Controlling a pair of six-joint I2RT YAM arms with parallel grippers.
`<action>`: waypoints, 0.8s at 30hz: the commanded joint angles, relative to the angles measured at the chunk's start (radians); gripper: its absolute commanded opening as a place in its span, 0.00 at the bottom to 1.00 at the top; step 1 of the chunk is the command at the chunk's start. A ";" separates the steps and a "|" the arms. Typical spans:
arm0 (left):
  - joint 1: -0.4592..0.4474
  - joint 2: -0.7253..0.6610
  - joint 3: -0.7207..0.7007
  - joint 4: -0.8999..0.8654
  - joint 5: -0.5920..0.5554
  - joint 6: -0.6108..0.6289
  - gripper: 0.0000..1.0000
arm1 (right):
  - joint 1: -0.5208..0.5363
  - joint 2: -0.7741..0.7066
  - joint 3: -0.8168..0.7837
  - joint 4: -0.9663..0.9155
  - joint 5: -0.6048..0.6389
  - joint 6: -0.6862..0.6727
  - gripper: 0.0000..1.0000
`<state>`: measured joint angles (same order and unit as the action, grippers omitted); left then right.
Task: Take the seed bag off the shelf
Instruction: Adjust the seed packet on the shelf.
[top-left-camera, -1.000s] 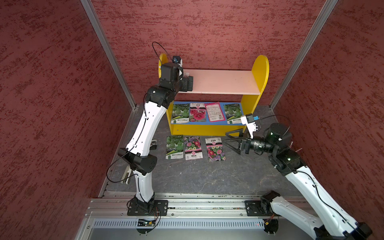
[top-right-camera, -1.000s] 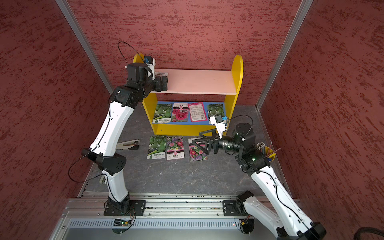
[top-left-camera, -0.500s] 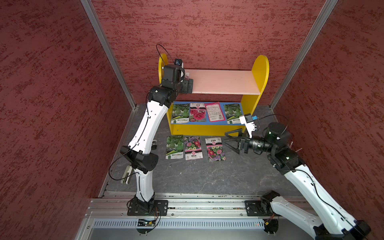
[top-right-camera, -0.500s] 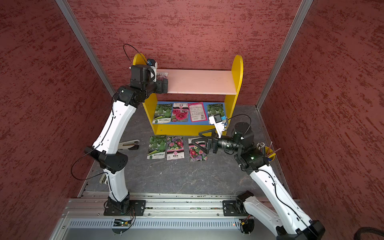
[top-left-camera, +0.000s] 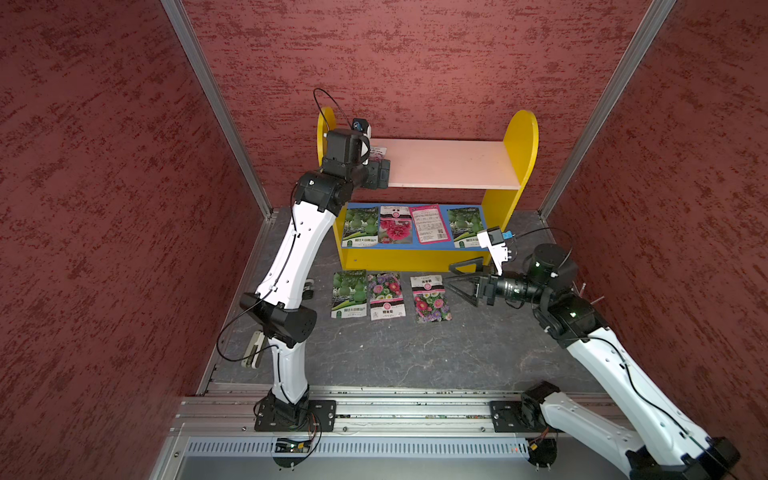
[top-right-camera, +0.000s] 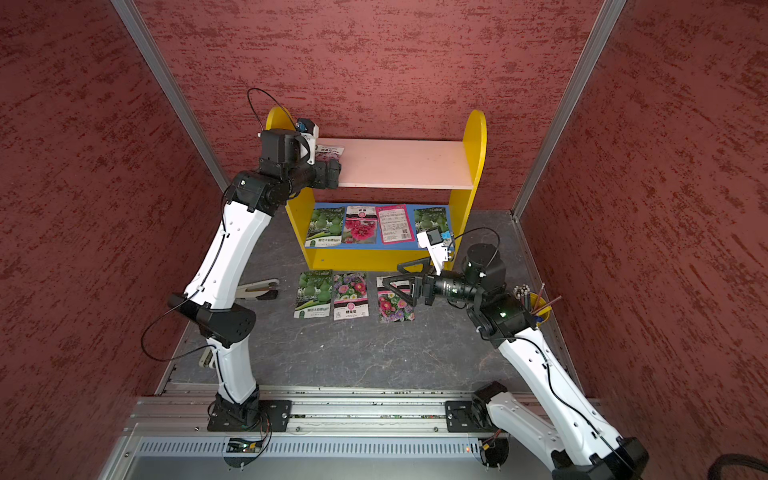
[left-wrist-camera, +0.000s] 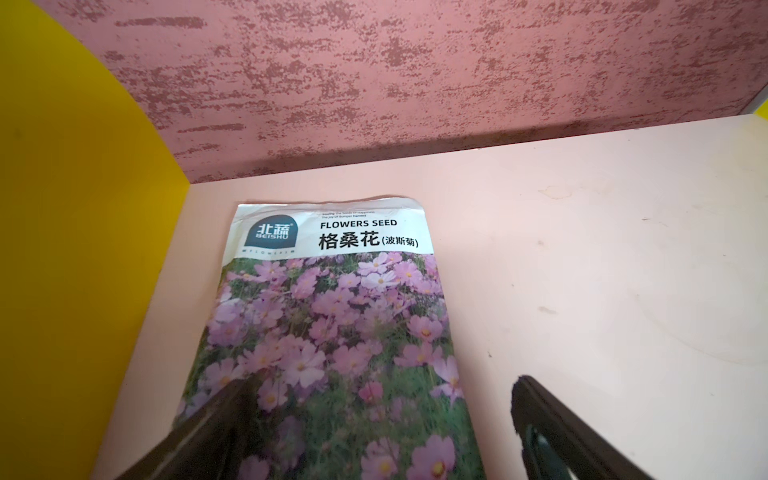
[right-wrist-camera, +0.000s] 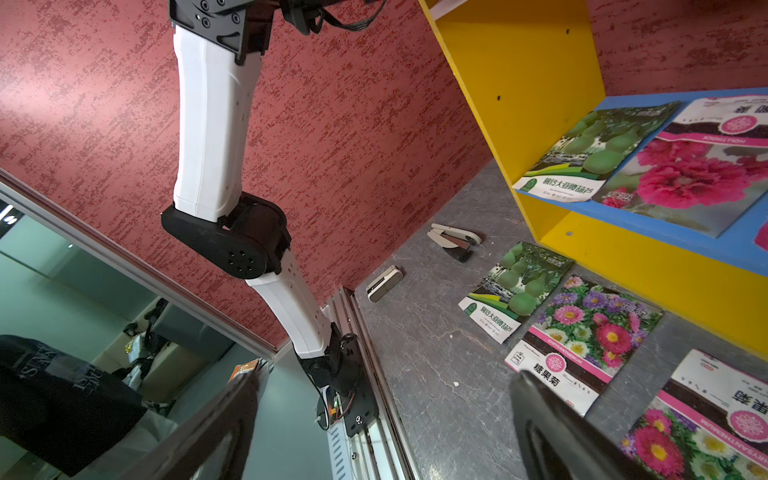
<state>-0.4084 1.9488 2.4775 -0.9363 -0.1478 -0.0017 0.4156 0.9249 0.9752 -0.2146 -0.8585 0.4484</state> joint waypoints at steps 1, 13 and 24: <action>-0.018 0.004 0.000 -0.126 0.098 -0.052 1.00 | 0.000 -0.006 0.036 -0.001 0.016 -0.011 0.98; -0.028 -0.032 0.003 -0.135 0.168 -0.102 0.99 | 0.000 0.027 0.037 0.071 0.013 0.029 0.97; 0.012 -0.131 -0.087 0.188 0.174 -0.140 1.00 | 0.003 0.104 -0.035 0.506 0.159 0.312 0.97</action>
<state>-0.4126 1.8774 2.4191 -0.8936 0.0010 -0.1173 0.4160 1.0153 0.9657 0.0765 -0.7815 0.6426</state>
